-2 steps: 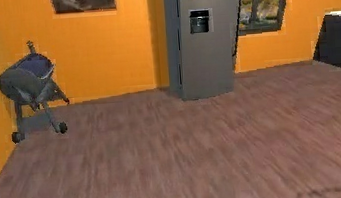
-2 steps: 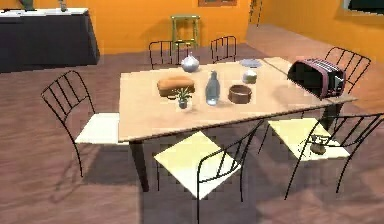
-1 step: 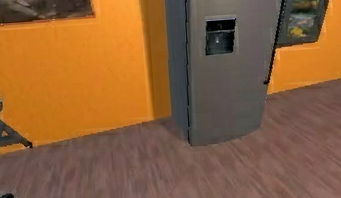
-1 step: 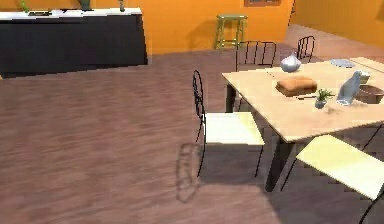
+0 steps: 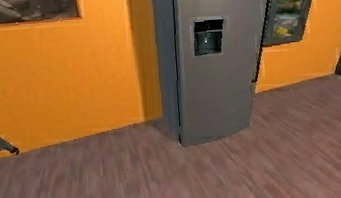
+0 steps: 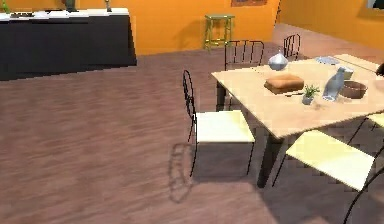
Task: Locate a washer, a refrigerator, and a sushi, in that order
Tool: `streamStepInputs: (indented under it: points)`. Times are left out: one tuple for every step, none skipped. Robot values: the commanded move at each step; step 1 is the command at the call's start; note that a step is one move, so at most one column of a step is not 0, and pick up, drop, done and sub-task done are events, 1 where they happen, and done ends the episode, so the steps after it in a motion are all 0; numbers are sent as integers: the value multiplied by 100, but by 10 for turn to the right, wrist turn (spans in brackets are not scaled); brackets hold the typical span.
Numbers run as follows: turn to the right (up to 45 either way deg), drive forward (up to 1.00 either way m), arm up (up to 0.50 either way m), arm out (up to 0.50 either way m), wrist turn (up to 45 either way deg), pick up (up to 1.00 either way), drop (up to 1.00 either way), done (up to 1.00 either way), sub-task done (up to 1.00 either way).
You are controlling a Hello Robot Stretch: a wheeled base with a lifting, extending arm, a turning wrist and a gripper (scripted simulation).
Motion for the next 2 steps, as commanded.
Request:
streamStepInputs:
  points:
    - [0,80,0,0,0,0,0,0,0]
    - [150,0,0,0,0,0,0,0,0]
